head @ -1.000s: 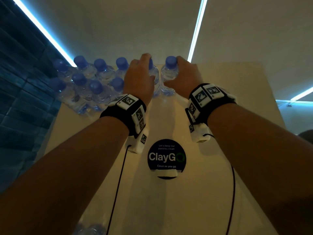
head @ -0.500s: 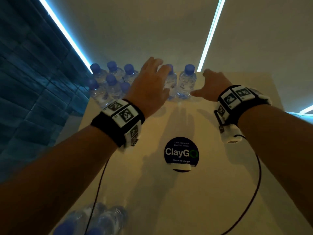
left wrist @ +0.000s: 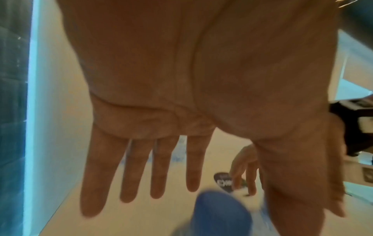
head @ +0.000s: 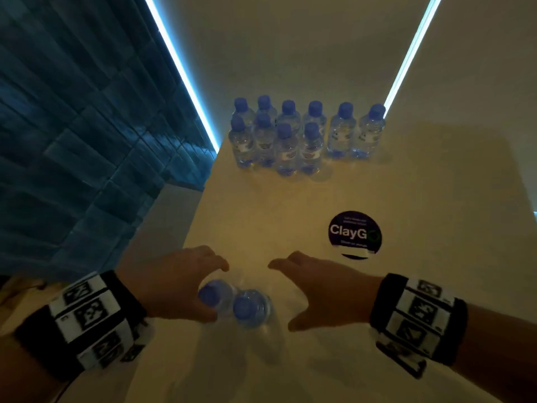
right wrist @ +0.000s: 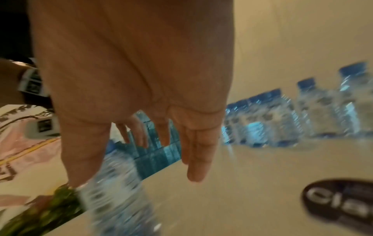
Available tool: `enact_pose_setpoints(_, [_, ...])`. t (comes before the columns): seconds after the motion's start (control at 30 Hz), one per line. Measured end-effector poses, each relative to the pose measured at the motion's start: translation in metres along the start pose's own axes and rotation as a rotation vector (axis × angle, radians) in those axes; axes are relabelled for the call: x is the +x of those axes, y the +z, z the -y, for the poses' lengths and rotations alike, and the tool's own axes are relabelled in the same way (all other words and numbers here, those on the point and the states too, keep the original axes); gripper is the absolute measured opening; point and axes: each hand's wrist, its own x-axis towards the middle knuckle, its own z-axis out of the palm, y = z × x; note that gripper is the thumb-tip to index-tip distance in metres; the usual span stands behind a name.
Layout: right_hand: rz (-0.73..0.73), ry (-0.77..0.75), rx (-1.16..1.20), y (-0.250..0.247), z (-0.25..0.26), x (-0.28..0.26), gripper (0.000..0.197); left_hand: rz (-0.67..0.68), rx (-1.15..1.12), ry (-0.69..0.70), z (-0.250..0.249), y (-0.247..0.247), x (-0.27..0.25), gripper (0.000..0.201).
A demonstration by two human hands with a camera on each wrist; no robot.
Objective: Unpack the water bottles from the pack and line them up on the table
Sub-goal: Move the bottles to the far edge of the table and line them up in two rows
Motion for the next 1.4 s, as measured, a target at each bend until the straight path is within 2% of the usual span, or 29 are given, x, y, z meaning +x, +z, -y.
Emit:
enact_pose_setpoints(0.07, [-0.023, -0.038, 0.047, 0.031, 0.021, 0.017, 0.106, 0.042, -0.114, 0.004, 0.016, 0.028, -0.004, 0.087])
enact_pose_setpoints(0.17, [-0.136, -0.024, 0.098, 0.064, 0.039, 0.039, 0.079, -0.105, -0.306, 0.084, 0.029, 0.054, 0.003, 0.073])
enact_pose_setpoints(0.27, [-0.207, 0.018, 0.171, 0.071, 0.046, 0.046, 0.065, -0.157, -0.381, 0.112, 0.033, 0.060, 0.013, 0.067])
enact_pose_setpoints(0.43, [-0.337, 0.092, 0.236, 0.059, 0.035, 0.041, 0.058, -0.271, -0.530, 0.104, 0.027, 0.059, 0.036, 0.066])
enact_pose_setpoints(0.53, [-0.456, 0.190, 0.304, 0.042, 0.014, 0.029, 0.056, -0.361, -0.560, 0.099, 0.010, 0.046, 0.065, 0.061])
enact_pose_setpoints(0.67, [-0.703, 0.389, 0.377, 0.000, -0.036, 0.002, 0.070, -0.427, -0.493, 0.095, -0.026, 0.012, 0.125, 0.057])
enact_pose_setpoints(0.77, [-0.856, 0.540, 0.427, -0.034, -0.090, -0.008, 0.061, -0.505, -0.517, 0.070, -0.064, -0.024, 0.173, 0.051])
enact_pose_setpoints(0.87, [-0.960, 0.596, 0.430, -0.054, -0.147, -0.003, 0.057, -0.553, -0.479, 0.100, -0.099, -0.058, 0.228, 0.041])
enact_pose_setpoints(1.03, [-1.014, 0.569, 0.428, -0.075, -0.197, 0.020, 0.053, -0.686, -0.468, 0.081, -0.123, -0.075, 0.296, 0.038])
enact_pose_setpoints(1.2, [-1.054, 0.490, 0.472, -0.092, -0.217, 0.039, 0.052, -0.803, -0.473, 0.025, -0.116, -0.075, 0.325, 0.048])
enact_pose_setpoints(1.4, [-0.996, 0.441, 0.436, -0.106, -0.229, 0.046, 0.061, -0.883, -0.264, -0.027, -0.105, -0.080, 0.328, 0.058])
